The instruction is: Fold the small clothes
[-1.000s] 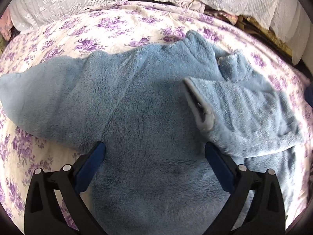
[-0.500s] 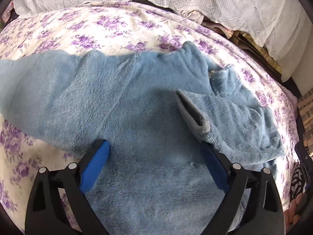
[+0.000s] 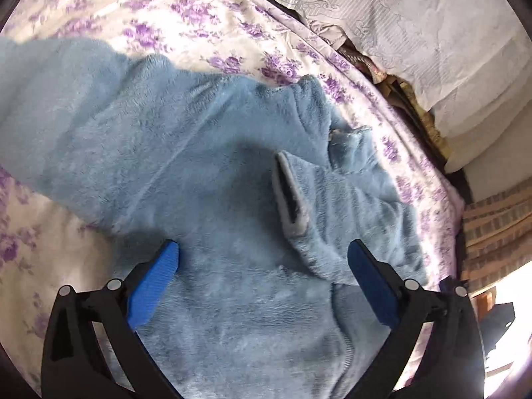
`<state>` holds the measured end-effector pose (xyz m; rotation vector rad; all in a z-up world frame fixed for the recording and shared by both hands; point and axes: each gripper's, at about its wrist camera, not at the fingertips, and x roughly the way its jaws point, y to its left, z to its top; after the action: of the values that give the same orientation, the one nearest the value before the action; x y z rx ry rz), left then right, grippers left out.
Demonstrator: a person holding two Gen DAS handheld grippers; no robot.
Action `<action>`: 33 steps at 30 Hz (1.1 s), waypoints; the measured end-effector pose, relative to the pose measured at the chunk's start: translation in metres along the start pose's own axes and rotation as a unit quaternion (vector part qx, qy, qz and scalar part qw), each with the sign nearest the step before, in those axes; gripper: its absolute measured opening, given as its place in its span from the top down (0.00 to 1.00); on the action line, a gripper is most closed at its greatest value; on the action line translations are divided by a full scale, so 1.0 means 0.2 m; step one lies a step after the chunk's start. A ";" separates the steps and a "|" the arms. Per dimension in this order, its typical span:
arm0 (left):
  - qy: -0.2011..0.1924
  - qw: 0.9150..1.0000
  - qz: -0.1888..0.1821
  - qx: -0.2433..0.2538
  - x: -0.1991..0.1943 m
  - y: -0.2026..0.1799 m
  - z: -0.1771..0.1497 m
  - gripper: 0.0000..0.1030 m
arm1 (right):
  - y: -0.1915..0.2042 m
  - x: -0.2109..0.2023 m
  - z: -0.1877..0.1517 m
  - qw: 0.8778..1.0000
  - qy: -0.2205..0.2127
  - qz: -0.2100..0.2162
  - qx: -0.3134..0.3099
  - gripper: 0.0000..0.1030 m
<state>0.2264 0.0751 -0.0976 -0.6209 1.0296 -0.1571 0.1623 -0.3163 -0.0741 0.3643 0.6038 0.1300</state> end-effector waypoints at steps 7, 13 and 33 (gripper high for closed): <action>-0.004 1.000 -0.018 0.024 0.03 -0.14 0.03 0.21 | -0.01 -0.02 0.01 1.000 -0.009 0.004 0.005 0.63; 0.014 0.999 -0.001 0.042 0.14 -0.14 0.02 0.92 | 0.02 -0.02 0.08 1.000 -0.014 0.011 -0.007 0.68; -0.112 0.986 0.062 0.106 -0.10 -0.17 0.01 0.69 | 0.07 0.36 0.24 0.998 0.053 -0.017 -0.042 0.75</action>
<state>0.2239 0.0559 -0.0635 -0.3697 0.8184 -0.0839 0.2488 -0.3019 -0.0701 0.2677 0.7069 0.1429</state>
